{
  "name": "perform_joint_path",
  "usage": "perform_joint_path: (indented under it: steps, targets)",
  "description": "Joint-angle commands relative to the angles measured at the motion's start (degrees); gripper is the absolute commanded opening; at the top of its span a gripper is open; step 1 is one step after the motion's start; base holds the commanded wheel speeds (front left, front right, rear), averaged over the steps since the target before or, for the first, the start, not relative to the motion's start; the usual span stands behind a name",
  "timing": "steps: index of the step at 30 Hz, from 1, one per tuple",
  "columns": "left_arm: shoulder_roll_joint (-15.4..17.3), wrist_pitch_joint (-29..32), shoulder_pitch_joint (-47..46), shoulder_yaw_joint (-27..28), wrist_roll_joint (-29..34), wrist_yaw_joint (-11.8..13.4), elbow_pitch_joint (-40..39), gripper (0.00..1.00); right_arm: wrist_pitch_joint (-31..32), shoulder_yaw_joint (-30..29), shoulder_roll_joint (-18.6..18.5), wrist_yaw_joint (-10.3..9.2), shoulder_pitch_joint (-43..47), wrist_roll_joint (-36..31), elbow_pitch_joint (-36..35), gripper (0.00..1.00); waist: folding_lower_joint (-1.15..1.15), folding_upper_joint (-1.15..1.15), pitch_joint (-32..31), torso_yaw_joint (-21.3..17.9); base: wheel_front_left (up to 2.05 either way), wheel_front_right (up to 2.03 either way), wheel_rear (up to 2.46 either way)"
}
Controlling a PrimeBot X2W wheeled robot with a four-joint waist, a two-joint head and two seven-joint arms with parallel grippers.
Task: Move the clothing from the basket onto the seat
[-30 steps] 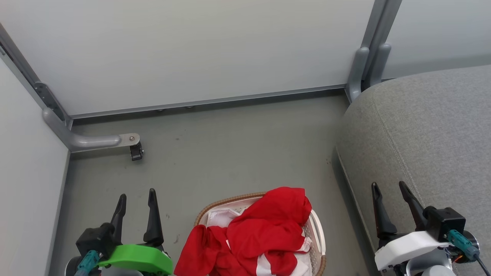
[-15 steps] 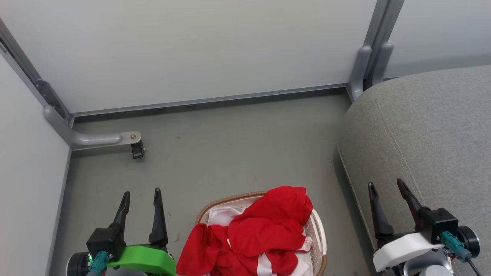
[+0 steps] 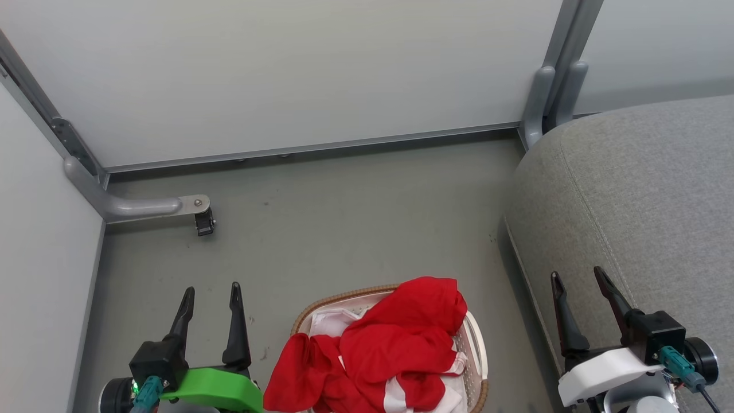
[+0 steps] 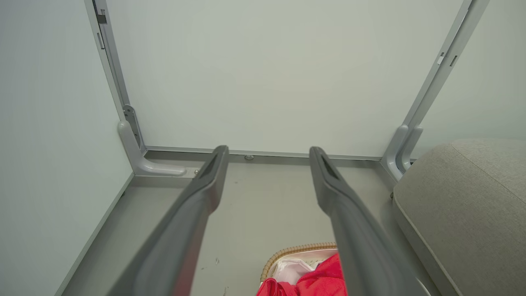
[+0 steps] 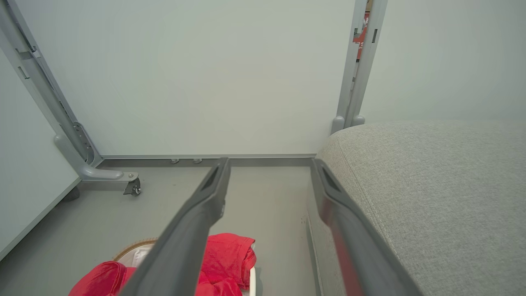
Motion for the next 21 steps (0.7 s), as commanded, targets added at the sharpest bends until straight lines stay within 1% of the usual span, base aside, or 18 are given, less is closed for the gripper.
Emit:
perform_joint_path:
  steps: [1, 8, 14, 18, 21]
  targets:
    - [0.4, -0.2, -0.1, 0.2, 0.1, -0.2, 0.1, 1.00, -0.3, -0.2, -0.3, 0.00, 0.4, -0.3, -0.3, 1.00, 0.00, 0.00, 0.0, 0.0, 0.00, 0.00, 0.00]
    - [0.4, -0.2, -0.6, 0.0, 0.1, -0.2, 0.0, 1.00, -0.3, -0.3, -0.3, 0.00, 0.0, -0.3, -0.6, 1.00, 0.00, 0.00, 0.8, 0.0, 0.00, 0.00, 0.00]
    - [0.4, -0.2, -2.0, -1.4, 1.9, -0.7, 0.1, 1.00, -0.3, -0.6, -0.3, 0.00, -1.2, -0.5, -1.5, 1.00, 0.00, 0.00, 2.5, 0.0, 0.00, 0.00, 0.00]
    - [0.4, -0.2, -4.0, -3.0, 3.2, -1.4, 0.8, 1.00, -0.3, -1.1, -0.3, 0.00, -2.4, -0.6, -2.4, 1.00, 0.00, 0.00, 4.7, -0.2, 0.00, 0.00, 0.00]
    - [0.4, -0.1, -6.4, -5.0, 4.5, -2.4, 2.2, 1.00, -0.3, -2.4, -0.3, -0.01, -3.7, -0.6, -3.4, 1.00, 0.00, 0.00, 7.2, -0.4, 0.00, 0.00, 0.00]
